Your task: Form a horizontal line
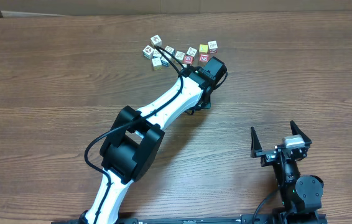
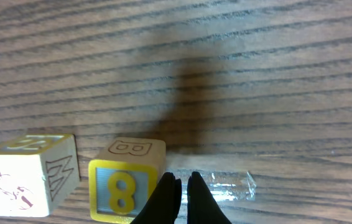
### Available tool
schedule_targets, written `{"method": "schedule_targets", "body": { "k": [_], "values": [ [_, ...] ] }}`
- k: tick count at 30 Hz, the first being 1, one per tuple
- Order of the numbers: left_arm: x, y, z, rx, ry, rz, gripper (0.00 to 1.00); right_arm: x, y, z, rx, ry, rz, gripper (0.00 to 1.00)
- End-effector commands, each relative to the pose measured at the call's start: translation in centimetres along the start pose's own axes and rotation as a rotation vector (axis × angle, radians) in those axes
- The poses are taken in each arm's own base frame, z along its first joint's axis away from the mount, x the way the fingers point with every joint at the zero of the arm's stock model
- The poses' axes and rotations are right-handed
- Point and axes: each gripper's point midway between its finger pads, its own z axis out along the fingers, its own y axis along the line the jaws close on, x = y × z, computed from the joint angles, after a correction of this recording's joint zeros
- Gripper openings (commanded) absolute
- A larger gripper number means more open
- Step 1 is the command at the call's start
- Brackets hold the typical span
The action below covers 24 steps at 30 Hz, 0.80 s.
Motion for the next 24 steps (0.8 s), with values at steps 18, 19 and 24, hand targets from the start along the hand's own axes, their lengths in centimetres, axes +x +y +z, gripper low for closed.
{"method": "schedule_targets", "body": {
  "k": [18, 19, 24],
  "values": [
    [0.45, 1.11, 0.84, -0.072, -0.003, 0.039, 0.04, 0.13, 0.22, 0.01, -0.01, -0.006, -0.001, 1.0],
    [0.44, 1.1, 0.84, -0.072, -0.003, 0.039, 0.04, 0.13, 0.22, 0.01, -0.01, -0.006, -0.001, 1.0],
    [0.38, 1.12, 0.85, -0.072, -0.005, 0.035, 0.04, 0.13, 0.22, 0.01, -0.01, -0.006, -0.001, 1.0]
  ]
}}
